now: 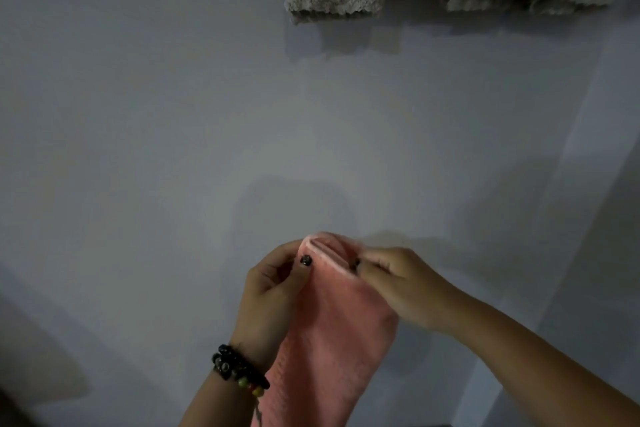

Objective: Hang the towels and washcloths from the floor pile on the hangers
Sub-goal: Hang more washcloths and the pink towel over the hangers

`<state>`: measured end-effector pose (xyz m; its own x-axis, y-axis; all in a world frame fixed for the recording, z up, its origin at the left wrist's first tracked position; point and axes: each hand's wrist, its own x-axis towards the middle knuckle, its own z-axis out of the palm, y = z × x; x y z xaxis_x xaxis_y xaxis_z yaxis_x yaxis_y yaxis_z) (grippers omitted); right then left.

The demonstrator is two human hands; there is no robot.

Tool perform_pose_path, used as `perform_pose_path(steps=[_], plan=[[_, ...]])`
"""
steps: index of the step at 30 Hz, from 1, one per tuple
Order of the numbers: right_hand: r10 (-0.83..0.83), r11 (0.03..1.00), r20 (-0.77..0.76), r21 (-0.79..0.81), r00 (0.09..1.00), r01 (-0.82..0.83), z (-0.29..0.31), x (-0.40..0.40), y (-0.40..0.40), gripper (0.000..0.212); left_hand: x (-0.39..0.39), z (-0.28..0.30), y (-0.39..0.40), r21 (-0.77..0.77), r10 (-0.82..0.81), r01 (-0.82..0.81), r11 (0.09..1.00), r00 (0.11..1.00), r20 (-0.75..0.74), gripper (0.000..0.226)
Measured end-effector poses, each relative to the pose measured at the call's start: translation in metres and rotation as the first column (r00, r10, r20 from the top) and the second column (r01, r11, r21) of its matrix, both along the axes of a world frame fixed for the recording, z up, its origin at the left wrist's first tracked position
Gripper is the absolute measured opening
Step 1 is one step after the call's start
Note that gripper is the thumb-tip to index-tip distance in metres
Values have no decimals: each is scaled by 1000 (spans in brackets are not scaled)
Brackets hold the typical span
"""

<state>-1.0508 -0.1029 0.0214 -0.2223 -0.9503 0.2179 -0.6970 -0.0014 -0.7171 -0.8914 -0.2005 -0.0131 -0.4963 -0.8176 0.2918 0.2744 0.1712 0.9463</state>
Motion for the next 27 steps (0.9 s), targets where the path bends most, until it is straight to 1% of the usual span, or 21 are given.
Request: perform_pose_path(steps=[2,4,6,7,8,11,12,13,15,16,17,19,20,21,23,25,27], plan=[[114,992,-89,65,989,-109,-7,-3,7,34,1,-4,-8,2,57,-57,998,998,6,23],[212,977,-274,84,938,-196,-14,-5,11,33,0,-9,-15,1,95,-95,995,995,32,23],[259,965,-516,97,817,-244,-21,-8,14,29,-3,-16,-19,-10,133,-133,991,989,67,23],[272,961,-589,117,761,-252,-25,-9,15,30,-4,-19,-21,-12,146,-145,989,986,82,24],[286,957,-622,147,729,-249,-28,-11,16,34,-5,-22,-22,-13,151,-151,989,984,94,25],[319,948,-668,229,672,-222,-35,-13,17,50,-7,-28,-22,-37,157,-153,988,976,148,25],[308,951,-677,236,669,-200,-38,-13,17,54,-7,-30,-22,-45,161,-155,987,974,161,25],[260,965,-660,210,705,-159,-38,-13,17,55,-6,-31,-22,-52,167,-161,986,971,170,25],[92,989,-567,151,818,-7,-38,-17,16,49,-4,-33,-23,-70,176,-166,984,968,181,25],[5,986,-553,141,833,88,-38,-19,15,43,-3,-34,-23,-88,170,-156,984,967,188,27],[-52,978,-585,135,809,161,-39,-21,12,39,-3,-34,-21,-113,158,-138,984,968,197,28],[-95,948,-681,161,726,275,-41,-21,6,34,-5,-35,-16,-161,140,-106,981,968,210,31],[-108,926,-704,185,702,328,-44,-21,2,33,-8,-36,-13,-181,138,-100,978,967,213,32],[-116,904,-703,218,702,368,-48,-23,-1,31,-11,-37,-10,-199,143,-99,975,966,216,32],[-121,849,-671,312,731,427,-55,-23,-9,26,-14,-41,-5,-228,150,-98,969,964,221,33],[-131,802,-645,377,753,463,-65,-25,-17,12,-16,-47,-2,-253,146,-85,964,961,235,34],[-131,765,-672,399,729,505,-73,-26,-22,24,-17,-53,0,-290,151,-73,954,955,256,37]])
